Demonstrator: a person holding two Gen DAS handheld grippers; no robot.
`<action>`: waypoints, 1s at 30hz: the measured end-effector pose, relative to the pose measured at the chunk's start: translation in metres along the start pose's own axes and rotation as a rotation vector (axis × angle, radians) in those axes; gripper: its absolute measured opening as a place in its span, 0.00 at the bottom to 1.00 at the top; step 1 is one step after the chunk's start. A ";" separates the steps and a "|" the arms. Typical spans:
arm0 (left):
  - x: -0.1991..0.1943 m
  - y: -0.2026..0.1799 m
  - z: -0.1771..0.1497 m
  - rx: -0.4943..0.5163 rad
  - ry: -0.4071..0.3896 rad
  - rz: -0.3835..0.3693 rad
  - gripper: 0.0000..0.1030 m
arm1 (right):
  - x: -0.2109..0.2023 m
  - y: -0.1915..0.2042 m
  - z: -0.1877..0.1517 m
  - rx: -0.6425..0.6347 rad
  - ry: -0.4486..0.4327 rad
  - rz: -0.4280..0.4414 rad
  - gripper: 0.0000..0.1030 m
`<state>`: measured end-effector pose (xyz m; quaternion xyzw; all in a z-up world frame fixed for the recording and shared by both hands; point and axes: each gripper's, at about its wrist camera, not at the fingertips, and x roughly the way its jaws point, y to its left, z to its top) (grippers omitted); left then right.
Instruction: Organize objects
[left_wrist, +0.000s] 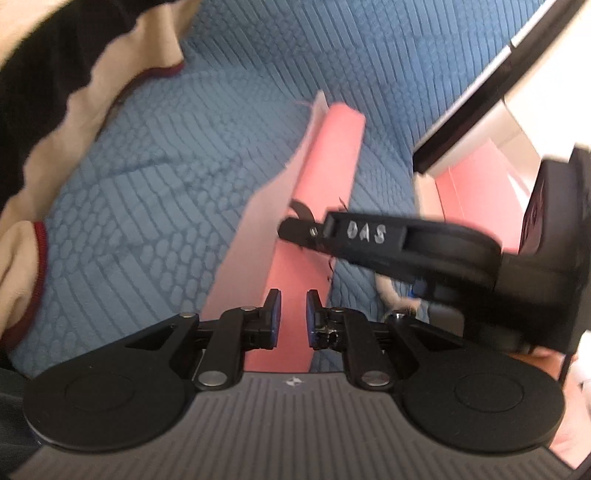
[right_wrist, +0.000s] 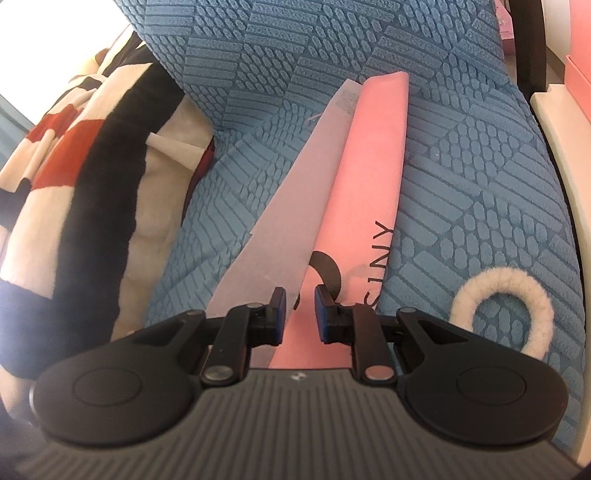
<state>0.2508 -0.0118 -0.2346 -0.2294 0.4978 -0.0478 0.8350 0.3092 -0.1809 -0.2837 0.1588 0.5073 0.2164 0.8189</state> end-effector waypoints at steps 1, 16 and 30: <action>0.004 -0.001 -0.001 0.004 0.013 0.003 0.15 | 0.000 0.000 0.000 0.003 -0.001 0.001 0.18; 0.012 0.000 -0.007 0.007 0.035 0.035 0.14 | -0.009 -0.014 0.013 0.029 -0.093 -0.091 0.22; 0.011 0.007 -0.008 -0.046 0.041 0.013 0.14 | -0.008 -0.024 0.016 0.093 -0.059 -0.038 0.52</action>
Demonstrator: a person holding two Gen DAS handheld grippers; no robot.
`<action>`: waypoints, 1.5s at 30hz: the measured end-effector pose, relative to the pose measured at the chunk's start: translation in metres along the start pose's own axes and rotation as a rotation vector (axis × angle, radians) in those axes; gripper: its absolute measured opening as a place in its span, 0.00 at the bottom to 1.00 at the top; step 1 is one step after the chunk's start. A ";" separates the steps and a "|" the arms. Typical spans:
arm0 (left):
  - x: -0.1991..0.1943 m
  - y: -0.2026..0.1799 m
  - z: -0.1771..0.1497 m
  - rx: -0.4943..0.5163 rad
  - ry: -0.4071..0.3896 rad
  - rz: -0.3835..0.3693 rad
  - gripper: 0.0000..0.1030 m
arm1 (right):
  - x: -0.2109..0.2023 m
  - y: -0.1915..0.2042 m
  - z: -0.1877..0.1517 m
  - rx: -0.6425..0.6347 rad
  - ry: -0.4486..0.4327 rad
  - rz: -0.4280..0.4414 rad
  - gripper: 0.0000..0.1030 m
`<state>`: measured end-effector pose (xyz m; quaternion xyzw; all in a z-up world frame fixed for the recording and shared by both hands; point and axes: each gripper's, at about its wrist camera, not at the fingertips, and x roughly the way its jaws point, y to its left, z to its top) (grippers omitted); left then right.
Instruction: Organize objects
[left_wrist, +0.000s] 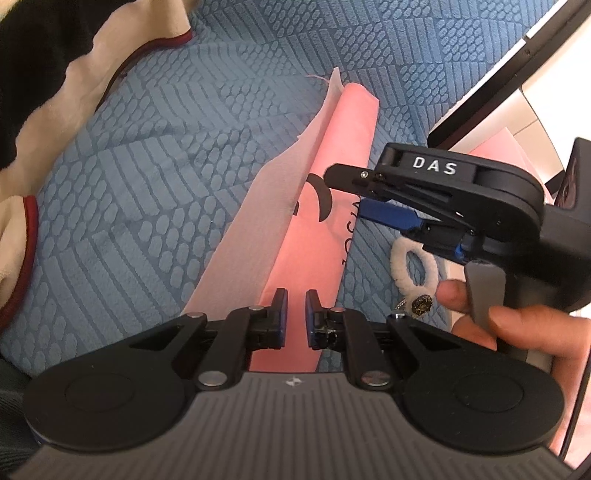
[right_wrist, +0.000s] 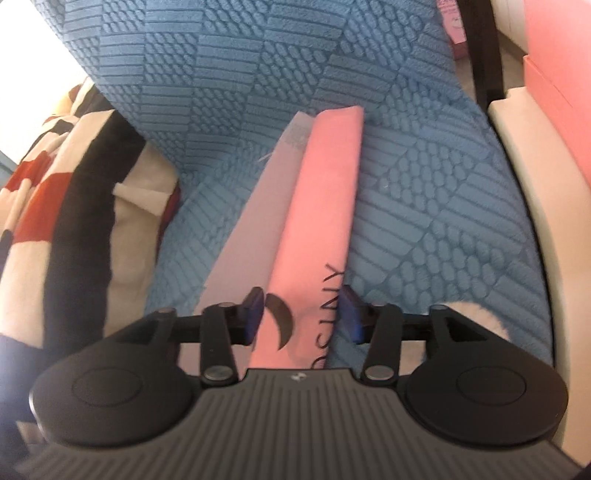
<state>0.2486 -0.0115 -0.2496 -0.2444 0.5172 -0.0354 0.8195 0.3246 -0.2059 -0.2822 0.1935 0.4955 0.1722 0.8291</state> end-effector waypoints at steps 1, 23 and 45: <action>0.000 0.001 0.000 -0.007 0.001 -0.003 0.14 | 0.000 0.001 -0.001 0.002 0.004 0.014 0.55; -0.007 0.002 0.002 -0.019 -0.038 0.015 0.14 | 0.006 0.012 -0.011 -0.029 0.112 0.141 0.06; 0.000 -0.036 -0.011 0.116 -0.083 -0.135 0.30 | -0.021 -0.008 -0.012 0.017 0.071 0.091 0.06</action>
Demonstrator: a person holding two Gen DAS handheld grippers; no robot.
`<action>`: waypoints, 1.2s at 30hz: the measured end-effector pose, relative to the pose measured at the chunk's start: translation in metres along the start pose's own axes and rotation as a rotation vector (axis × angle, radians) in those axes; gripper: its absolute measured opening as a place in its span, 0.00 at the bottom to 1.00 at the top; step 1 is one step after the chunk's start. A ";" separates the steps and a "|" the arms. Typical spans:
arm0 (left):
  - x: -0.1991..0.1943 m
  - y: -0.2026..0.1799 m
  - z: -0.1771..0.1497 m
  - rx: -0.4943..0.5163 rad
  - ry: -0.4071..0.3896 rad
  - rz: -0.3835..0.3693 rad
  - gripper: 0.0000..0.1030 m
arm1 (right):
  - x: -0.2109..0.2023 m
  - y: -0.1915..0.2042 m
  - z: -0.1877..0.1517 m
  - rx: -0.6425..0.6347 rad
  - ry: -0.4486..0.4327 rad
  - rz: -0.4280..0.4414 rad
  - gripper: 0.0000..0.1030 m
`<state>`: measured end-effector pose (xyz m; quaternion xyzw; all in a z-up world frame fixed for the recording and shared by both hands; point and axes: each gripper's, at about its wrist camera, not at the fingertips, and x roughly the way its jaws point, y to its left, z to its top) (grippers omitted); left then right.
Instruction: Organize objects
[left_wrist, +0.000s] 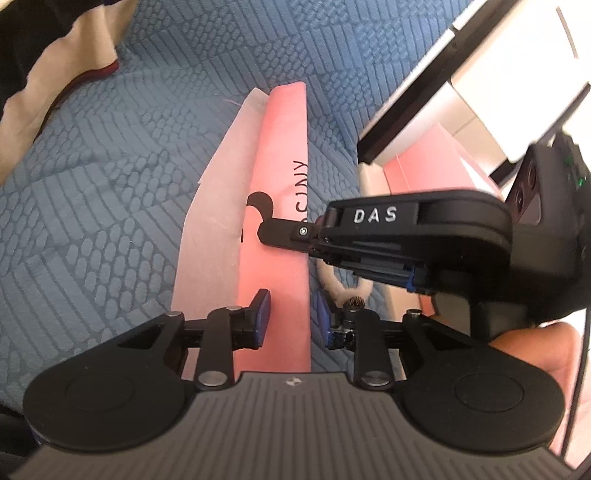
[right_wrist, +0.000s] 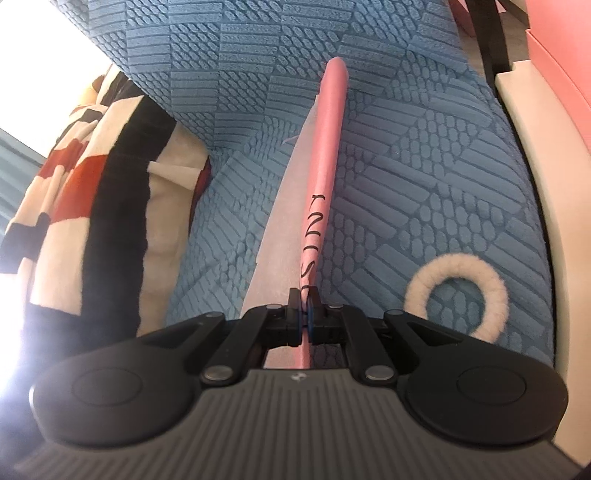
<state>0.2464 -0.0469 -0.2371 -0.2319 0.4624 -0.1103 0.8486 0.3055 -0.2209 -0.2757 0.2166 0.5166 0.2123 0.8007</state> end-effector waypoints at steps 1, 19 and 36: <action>0.002 -0.001 0.000 0.005 0.006 0.008 0.30 | -0.001 -0.001 0.000 0.003 0.001 -0.004 0.06; -0.018 0.006 0.002 -0.025 -0.048 0.071 0.06 | -0.020 0.006 -0.001 -0.056 -0.075 0.020 0.16; -0.017 0.033 0.013 -0.134 -0.007 0.154 0.07 | 0.004 0.024 -0.007 -0.094 -0.031 0.046 0.16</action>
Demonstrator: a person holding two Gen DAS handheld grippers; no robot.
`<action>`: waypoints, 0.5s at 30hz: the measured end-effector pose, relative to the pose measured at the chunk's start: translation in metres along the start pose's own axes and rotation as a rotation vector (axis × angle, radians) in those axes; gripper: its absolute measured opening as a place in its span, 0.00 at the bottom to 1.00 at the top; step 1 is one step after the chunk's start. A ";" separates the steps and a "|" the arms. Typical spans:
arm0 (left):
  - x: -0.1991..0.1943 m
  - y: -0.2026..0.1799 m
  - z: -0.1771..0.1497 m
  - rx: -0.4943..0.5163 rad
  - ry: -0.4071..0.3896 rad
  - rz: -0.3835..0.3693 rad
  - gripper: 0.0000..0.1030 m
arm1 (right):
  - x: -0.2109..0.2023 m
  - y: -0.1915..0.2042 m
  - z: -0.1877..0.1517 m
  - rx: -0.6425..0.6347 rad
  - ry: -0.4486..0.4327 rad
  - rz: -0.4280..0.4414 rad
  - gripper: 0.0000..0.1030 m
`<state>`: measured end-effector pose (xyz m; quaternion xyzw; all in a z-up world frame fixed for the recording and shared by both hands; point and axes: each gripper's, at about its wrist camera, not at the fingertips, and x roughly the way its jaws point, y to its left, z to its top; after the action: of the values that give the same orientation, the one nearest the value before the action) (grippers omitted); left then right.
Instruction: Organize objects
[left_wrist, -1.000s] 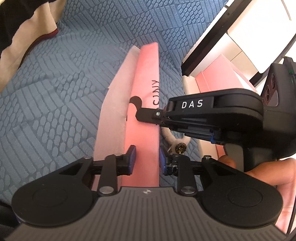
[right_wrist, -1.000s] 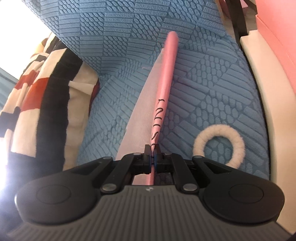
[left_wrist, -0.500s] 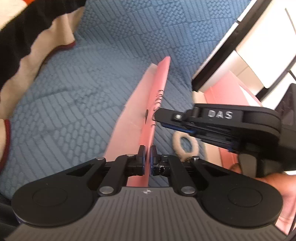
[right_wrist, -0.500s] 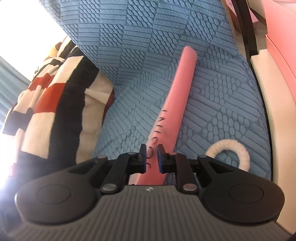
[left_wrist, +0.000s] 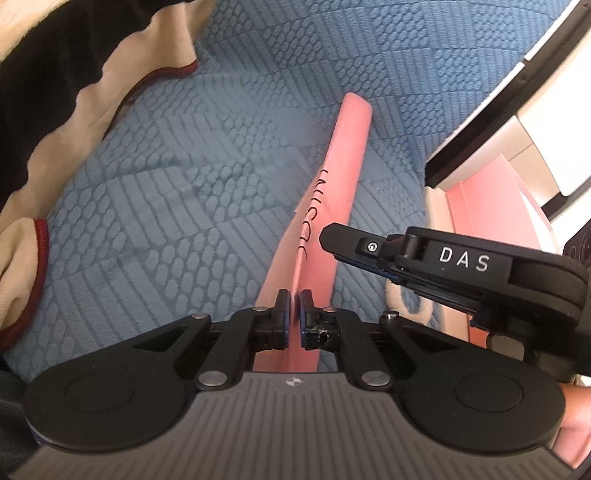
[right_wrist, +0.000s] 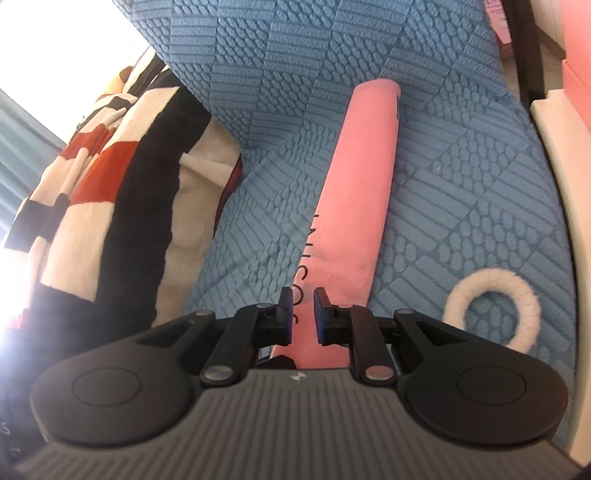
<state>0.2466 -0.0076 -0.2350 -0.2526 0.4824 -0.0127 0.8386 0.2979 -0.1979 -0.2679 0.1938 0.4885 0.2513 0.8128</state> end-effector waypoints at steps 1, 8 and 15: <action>0.000 0.002 0.000 -0.007 0.001 0.004 0.07 | 0.003 0.001 0.000 -0.003 0.007 0.000 0.16; 0.000 0.008 0.006 -0.023 0.010 0.040 0.10 | 0.026 0.006 -0.005 -0.011 0.061 -0.012 0.15; -0.023 0.010 0.012 -0.023 -0.052 -0.018 0.09 | 0.032 0.004 -0.004 0.006 0.072 -0.012 0.12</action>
<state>0.2419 0.0118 -0.2160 -0.2667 0.4581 -0.0081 0.8479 0.3064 -0.1757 -0.2895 0.1843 0.5194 0.2518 0.7955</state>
